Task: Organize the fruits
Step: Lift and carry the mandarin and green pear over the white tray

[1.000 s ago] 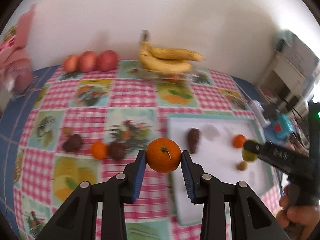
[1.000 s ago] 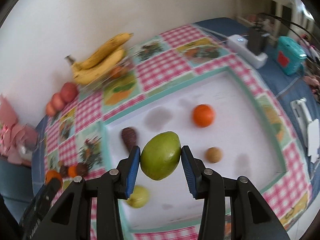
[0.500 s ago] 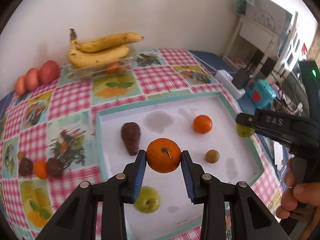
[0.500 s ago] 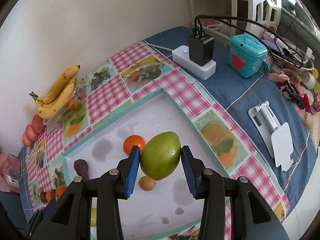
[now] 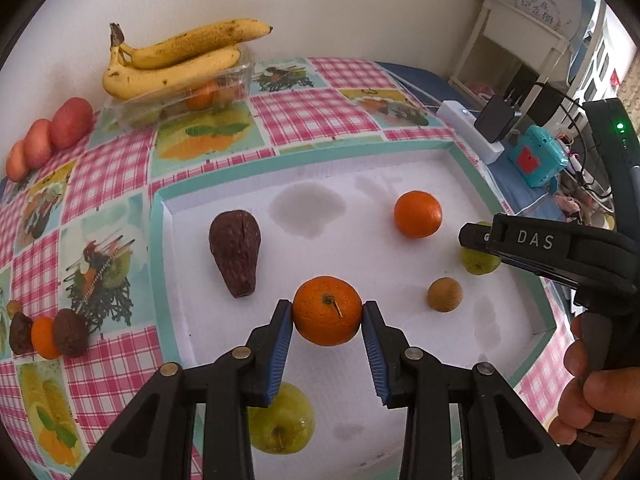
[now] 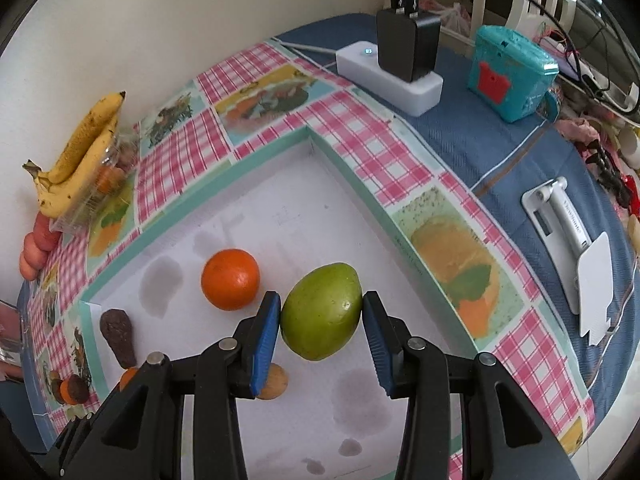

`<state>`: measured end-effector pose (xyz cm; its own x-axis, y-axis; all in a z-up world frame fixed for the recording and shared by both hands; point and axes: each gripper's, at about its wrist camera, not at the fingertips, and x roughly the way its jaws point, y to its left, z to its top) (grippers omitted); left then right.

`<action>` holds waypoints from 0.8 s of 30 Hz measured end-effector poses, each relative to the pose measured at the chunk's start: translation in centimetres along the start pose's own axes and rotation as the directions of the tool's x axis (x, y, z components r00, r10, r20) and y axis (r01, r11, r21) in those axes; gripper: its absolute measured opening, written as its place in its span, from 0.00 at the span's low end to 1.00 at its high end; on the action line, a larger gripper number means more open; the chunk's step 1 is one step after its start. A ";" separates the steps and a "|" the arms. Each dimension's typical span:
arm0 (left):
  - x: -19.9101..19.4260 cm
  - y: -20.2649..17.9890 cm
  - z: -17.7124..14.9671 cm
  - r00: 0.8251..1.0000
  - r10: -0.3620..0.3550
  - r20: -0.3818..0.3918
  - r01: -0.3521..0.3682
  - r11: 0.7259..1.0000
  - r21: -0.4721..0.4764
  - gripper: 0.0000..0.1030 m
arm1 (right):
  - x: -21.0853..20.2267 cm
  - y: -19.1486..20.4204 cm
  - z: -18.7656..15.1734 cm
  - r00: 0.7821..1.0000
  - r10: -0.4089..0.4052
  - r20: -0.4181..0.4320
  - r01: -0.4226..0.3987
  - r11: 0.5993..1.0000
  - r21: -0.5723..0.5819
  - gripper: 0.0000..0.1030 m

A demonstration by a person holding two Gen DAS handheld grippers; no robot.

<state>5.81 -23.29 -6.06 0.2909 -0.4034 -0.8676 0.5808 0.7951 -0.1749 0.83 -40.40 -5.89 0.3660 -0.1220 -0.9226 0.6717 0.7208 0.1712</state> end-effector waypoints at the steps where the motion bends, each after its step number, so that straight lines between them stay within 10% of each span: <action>1: 0.2 0.1 -0.1 1.000 -0.004 -0.006 0.004 1.000 -0.003 0.37 | 0.1 0.0 0.0 1.000 -0.001 -0.003 0.001 1.000 0.000 0.43; 24: 1.0 0.3 -0.4 0.999 0.020 -0.041 -0.020 1.000 0.006 0.37 | 0.5 0.2 -0.1 1.000 -0.017 -0.024 0.016 1.000 -0.016 0.43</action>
<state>5.95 -23.29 -7.16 0.2714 -0.3682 -0.8892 0.5790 0.8005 -0.1548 1.08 -40.29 -6.33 0.3389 -0.1175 -0.9335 0.6675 0.7292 0.1506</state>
